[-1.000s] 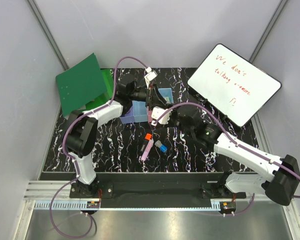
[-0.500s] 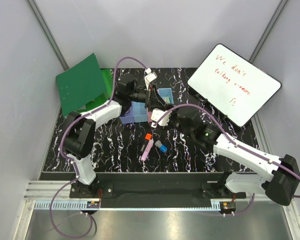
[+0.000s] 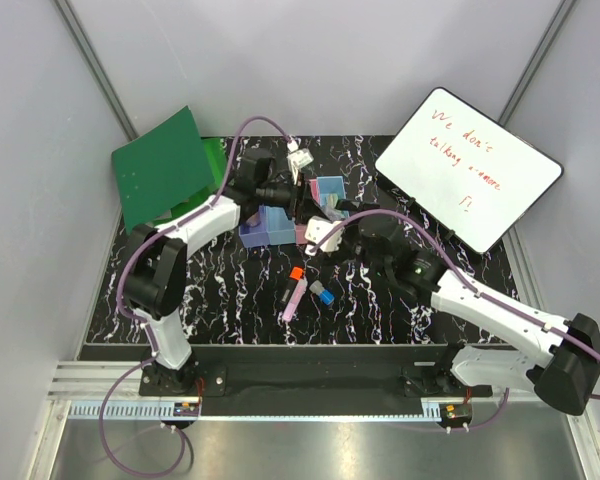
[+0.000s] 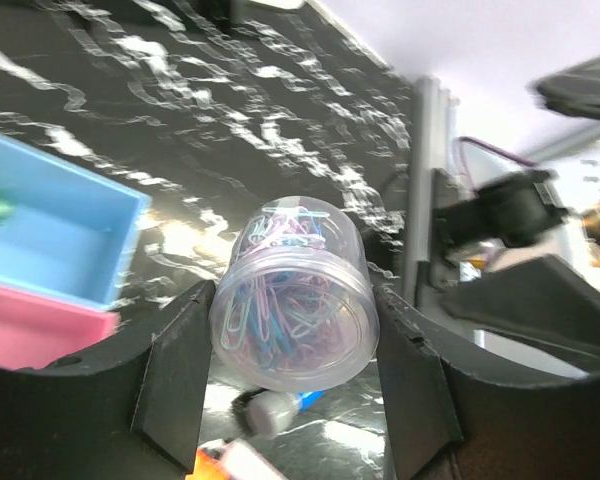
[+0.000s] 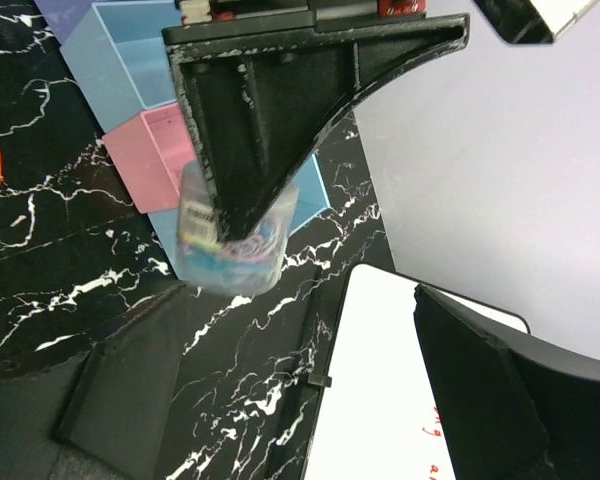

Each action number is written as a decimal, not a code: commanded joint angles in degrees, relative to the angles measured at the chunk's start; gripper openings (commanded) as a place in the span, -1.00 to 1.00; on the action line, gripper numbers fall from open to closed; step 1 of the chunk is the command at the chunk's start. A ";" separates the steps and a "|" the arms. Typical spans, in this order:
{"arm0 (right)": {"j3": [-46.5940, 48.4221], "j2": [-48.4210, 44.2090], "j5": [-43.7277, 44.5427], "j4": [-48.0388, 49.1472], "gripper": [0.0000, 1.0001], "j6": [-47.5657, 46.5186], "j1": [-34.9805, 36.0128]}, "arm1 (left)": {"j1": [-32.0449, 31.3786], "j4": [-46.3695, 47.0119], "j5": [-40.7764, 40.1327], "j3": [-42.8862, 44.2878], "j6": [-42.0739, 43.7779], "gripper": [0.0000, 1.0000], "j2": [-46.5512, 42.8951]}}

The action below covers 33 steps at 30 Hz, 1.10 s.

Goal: Sort the stationery into containers
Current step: Place the stationery in the storage box.

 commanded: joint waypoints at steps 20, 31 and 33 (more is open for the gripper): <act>-0.59 -4.91 6.39 1.32 1.00 2.41 -4.09 | -0.54 -35.70 -36.19 22.79 41.28 -0.99 5.26; -2.52 -6.67 5.51 1.49 1.00 2.59 -6.73 | -0.89 -37.99 -38.48 28.76 45.42 -1.00 11.06; -2.78 -6.76 5.33 1.49 1.00 2.58 -6.82 | -0.98 -37.99 -38.39 30.34 45.60 -1.00 12.20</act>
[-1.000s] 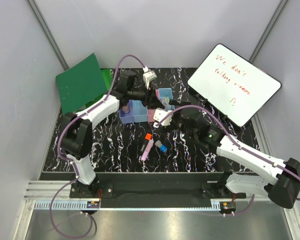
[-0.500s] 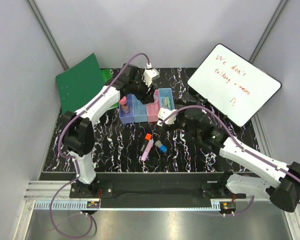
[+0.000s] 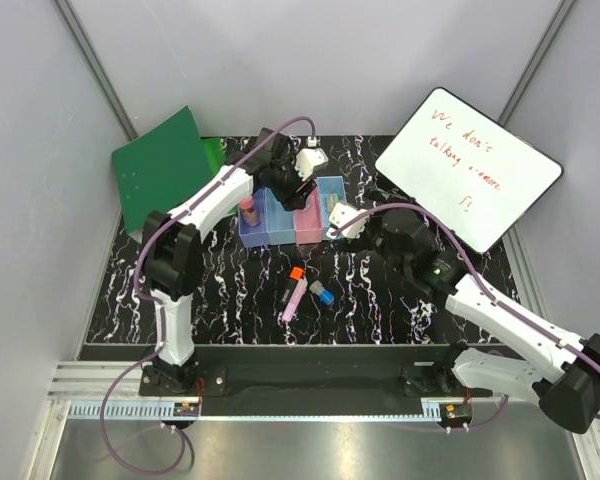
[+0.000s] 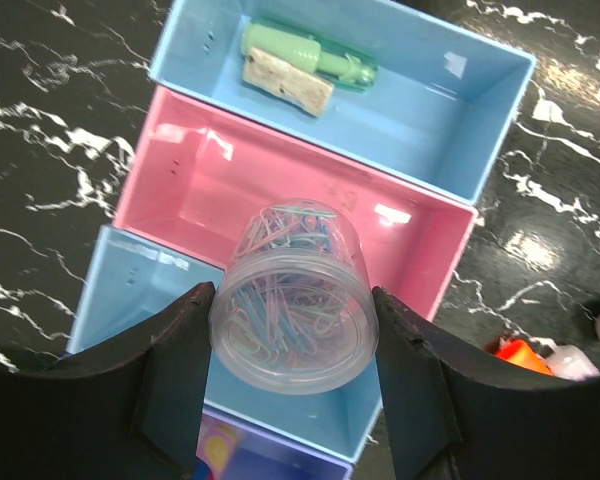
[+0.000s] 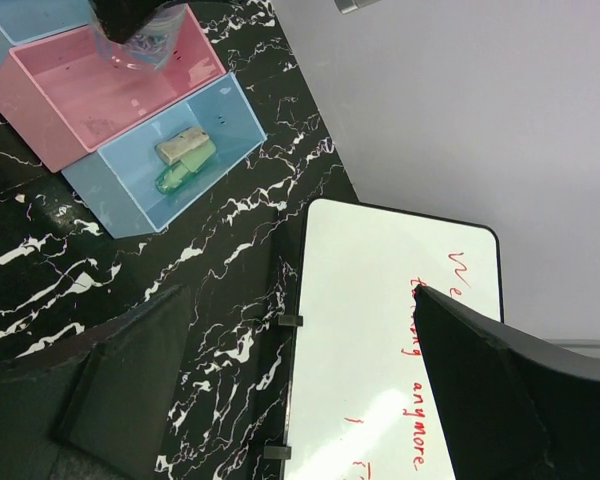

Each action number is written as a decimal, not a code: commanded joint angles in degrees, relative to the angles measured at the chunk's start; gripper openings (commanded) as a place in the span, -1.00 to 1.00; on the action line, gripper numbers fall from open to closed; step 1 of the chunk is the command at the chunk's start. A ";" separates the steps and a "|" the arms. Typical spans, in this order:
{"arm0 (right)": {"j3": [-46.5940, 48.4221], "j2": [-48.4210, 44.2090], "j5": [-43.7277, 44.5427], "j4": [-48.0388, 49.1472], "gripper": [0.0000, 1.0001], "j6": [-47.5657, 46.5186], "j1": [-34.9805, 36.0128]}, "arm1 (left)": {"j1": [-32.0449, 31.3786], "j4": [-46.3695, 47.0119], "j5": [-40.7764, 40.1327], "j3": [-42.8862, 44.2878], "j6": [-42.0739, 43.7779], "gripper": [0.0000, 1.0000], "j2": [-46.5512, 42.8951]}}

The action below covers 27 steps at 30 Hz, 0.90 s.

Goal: Sort the stationery into containers
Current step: Place the stationery in the storage box.

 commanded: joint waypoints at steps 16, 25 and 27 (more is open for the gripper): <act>-2.93 -3.23 0.52 2.13 1.00 1.74 -0.99 | -3.31 0.15 -4.51 11.23 6.78 -0.98 9.62; -3.63 -4.10 0.08 2.22 1.00 2.53 -1.34 | -3.84 -0.20 -8.29 15.63 10.12 -0.85 13.84; -3.81 -4.02 -0.09 2.30 1.00 2.53 -1.34 | -3.84 -0.20 -8.55 16.59 10.21 -0.84 14.81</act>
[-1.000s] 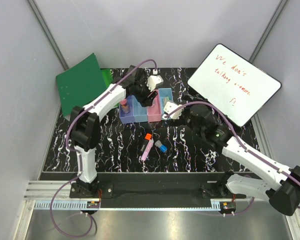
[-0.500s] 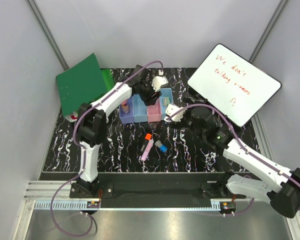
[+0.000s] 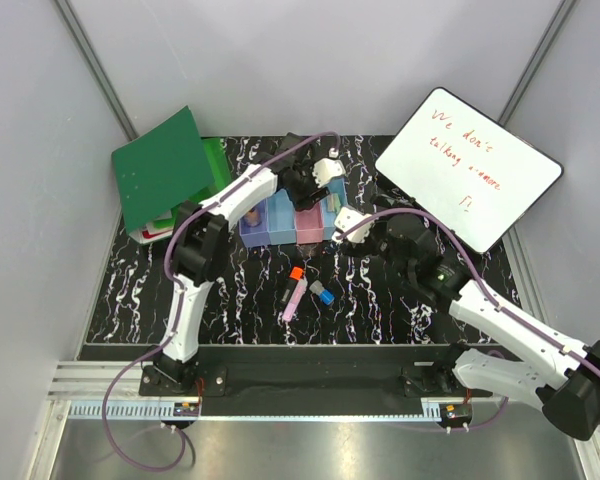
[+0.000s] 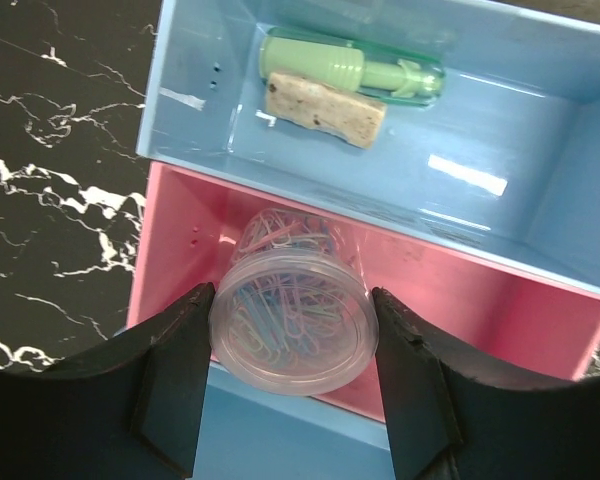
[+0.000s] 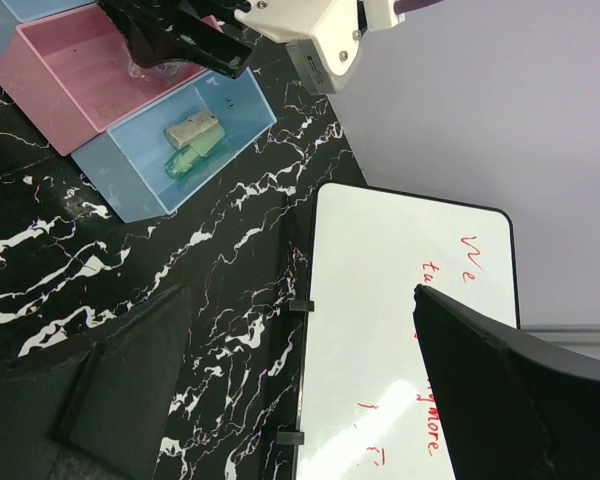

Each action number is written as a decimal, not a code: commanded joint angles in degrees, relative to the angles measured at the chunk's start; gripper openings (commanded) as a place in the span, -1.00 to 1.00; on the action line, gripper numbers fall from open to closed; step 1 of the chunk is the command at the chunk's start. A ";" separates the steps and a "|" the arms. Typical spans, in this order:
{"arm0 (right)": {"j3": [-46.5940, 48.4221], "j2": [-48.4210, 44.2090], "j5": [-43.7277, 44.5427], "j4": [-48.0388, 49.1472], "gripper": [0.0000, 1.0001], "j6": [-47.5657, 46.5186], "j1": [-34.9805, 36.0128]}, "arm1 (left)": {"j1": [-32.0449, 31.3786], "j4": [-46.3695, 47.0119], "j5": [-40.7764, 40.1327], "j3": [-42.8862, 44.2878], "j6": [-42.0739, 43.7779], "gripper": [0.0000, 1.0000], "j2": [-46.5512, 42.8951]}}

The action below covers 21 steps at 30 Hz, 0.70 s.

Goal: Sort the stationery into containers
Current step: Place the stationery in the storage box.

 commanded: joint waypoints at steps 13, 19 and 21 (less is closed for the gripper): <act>-0.79 -1.44 -0.14 2.96 0.99 1.46 -0.64 | -0.94 1.63 -2.83 6.93 4.41 0.27 3.28; -1.06 -1.70 -0.49 2.96 1.00 1.63 -0.64 | -1.03 1.63 -2.83 7.11 4.15 0.76 3.28; -1.06 -1.79 -0.40 3.05 1.00 1.55 -0.55 | -1.03 1.63 -2.83 7.02 4.49 0.78 3.28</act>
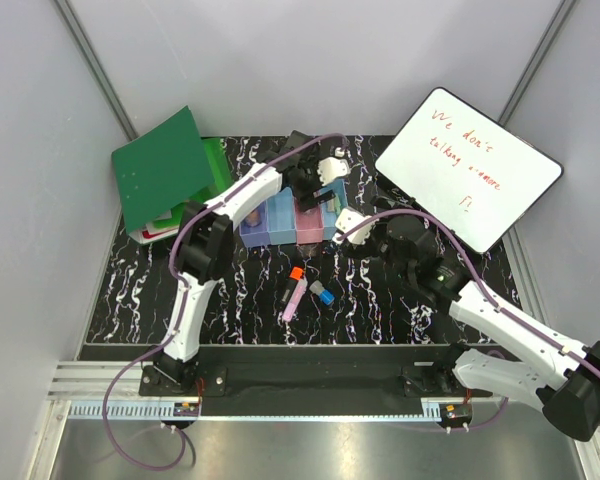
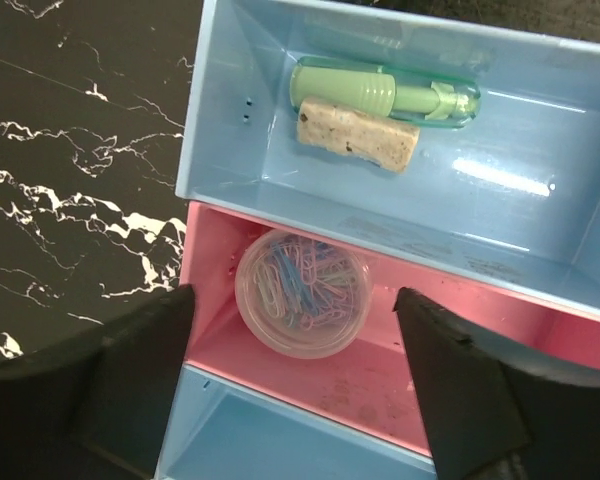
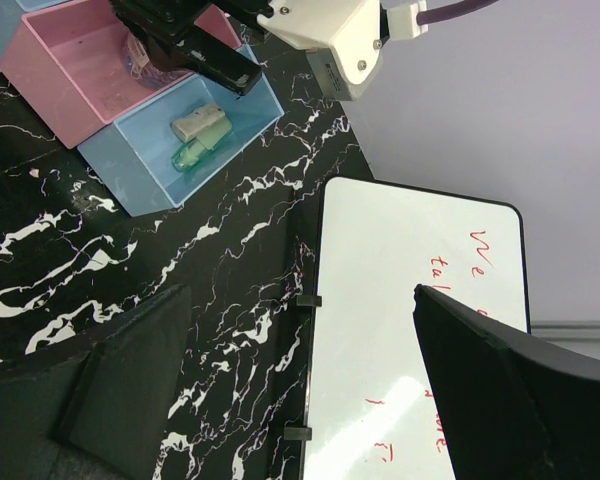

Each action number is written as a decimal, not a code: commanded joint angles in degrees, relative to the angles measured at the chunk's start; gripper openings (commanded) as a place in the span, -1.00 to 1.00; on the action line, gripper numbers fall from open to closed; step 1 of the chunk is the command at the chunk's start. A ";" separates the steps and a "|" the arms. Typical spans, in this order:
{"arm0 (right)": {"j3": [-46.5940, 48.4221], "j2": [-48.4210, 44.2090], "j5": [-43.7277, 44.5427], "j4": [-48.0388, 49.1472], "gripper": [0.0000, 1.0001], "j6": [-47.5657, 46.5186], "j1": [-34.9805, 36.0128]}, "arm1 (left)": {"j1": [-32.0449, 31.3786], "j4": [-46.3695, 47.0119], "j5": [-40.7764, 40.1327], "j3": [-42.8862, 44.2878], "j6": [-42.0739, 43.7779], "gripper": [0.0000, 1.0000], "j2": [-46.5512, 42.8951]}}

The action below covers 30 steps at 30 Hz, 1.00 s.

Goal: Sort the stationery into containers
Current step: Place the stationery in the storage box, then pick up the stationery from the center of the board.

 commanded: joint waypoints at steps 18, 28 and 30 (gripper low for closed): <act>3.83 -2.81 -7.42 -13.14 1.00 10.74 -0.34 | -0.06 16.70 -4.73 -15.43 -20.78 0.98 -27.53; 18.15 11.68 -30.53 -39.43 0.89 19.37 -0.33 | -0.06 19.52 -9.48 -39.18 -27.65 0.98 -55.86; 18.16 14.24 -31.77 -39.53 0.86 19.38 -0.34 | -0.06 18.55 -10.97 -41.89 -26.95 0.98 -59.80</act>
